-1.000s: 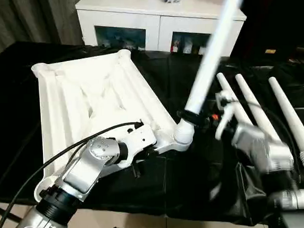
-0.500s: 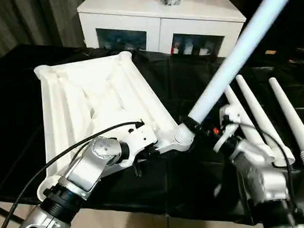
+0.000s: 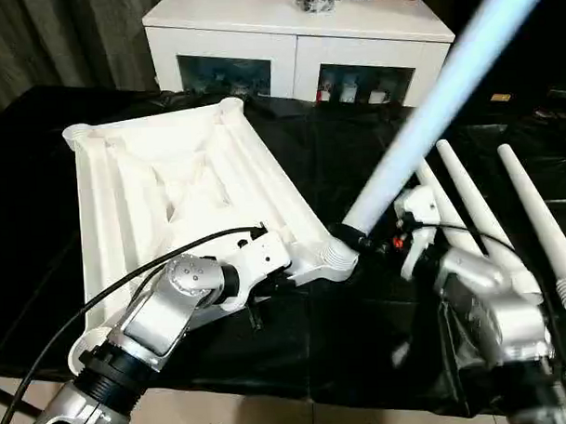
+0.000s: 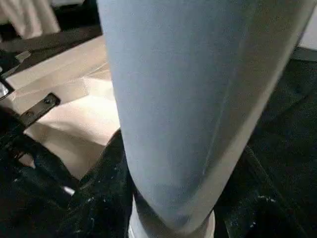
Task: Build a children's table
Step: Insert table leg to table base
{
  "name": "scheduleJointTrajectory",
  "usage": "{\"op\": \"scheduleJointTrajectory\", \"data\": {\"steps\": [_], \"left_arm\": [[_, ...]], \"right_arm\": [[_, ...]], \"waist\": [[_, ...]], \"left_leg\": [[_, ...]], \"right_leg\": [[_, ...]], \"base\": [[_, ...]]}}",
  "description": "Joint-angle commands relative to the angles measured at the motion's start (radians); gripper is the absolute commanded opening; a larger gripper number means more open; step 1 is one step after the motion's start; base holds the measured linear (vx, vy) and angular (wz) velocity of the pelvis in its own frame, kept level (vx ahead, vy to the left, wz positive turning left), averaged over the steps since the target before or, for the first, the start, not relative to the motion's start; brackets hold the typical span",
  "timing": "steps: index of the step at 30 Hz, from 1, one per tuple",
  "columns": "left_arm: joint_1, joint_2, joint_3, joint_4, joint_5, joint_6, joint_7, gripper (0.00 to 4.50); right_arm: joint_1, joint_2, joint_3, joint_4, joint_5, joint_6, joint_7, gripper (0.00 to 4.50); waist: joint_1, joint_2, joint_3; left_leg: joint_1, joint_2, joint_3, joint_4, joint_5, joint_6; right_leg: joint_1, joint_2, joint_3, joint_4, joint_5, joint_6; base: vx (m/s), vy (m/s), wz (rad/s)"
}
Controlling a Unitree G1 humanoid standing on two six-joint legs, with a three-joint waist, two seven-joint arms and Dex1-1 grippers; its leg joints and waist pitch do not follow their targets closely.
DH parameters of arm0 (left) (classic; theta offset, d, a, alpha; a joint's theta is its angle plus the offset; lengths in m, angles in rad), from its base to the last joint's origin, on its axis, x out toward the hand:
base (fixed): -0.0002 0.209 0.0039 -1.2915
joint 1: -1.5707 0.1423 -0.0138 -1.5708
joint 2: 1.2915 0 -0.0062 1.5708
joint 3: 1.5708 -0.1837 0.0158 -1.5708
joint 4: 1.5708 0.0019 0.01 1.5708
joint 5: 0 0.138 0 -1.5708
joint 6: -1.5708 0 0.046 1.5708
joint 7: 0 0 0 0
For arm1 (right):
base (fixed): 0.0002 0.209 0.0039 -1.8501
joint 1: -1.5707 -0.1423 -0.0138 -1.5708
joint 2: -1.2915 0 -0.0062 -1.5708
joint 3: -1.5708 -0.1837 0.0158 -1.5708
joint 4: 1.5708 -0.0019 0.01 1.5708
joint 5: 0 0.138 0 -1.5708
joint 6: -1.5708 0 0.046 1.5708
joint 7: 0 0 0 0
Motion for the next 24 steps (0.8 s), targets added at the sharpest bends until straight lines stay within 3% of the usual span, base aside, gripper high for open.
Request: {"op": "scheduleJointTrajectory", "data": {"steps": [1, 5, 12, 16, 18, 24], "left_arm": [[-0.011, -0.002, 0.025, -0.018, 0.011, -0.028, 0.012, 0.00], [-0.007, 0.005, 0.023, -0.029, 0.008, -0.020, 0.004, 0.00], [-0.007, 0.003, 0.027, -0.028, 0.007, -0.002, 0.011, 0.00], [-0.005, 0.004, 0.029, -0.030, 0.009, 0.011, 0.011, 0.00], [-0.004, 0.003, 0.033, -0.031, 0.010, 0.024, 0.012, 0.00], [-0.012, 0.009, 0.036, -0.019, 0.013, 0.038, 0.009, 0.00]], "right_arm": [[-0.002, -0.021, 0.060, 0.079, -0.038, 0.088, 0.042, 1.84], [-0.059, -0.058, 0.085, 0.116, -0.041, 0.149, 0.101, 1.84], [-0.082, -0.122, 0.157, 0.142, -0.058, 0.237, 0.212, 1.84], [-0.073, -0.117, 0.154, 0.172, -0.072, 0.212, 0.195, 1.84], [-0.069, -0.111, 0.144, 0.178, -0.073, 0.211, 0.180, 1.84], [-0.077, -0.080, 0.112, 0.198, -0.077, 0.193, 0.109, 1.84]], "waist": [[-0.007, -0.010, -0.045], [-0.010, -0.012, -0.043], [0.000, -0.023, -0.047], [0.003, -0.024, -0.047], [0.003, -0.017, -0.045], [-0.005, -0.015, -0.043]], "left_leg": [[0.015, 0.073, -0.038, -0.099, -0.259, -0.015], [0.020, 0.075, -0.038, -0.099, -0.281, -0.021], [0.017, 0.077, -0.034, -0.095, -0.217, -0.002], [0.017, 0.077, -0.033, -0.096, -0.207, -0.001], [0.019, 0.078, -0.034, -0.098, -0.225, -0.008], [0.021, 0.076, -0.038, -0.104, -0.295, -0.039]], "right_leg": [[0.013, -0.082, 0.041, -0.093, -0.293, -0.183], [0.008, -0.082, 0.041, -0.096, -0.314, -0.187], [0.015, -0.085, 0.041, -0.089, -0.229, -0.205], [0.016, -0.084, 0.041, -0.088, -0.220, -0.208], [0.014, -0.084, 0.041, -0.090, -0.238, -0.208], [0.009, -0.083, 0.042, -0.097, -0.305, -0.191]], "base": [[0.000, 0.000, 0.00], [0.000, 0.000, 0.00], [0.000, 0.000, 0.00], [0.000, 0.000, 0.00], [0.000, 0.000, 0.00], [0.000, 0.000, 0.00]]}}
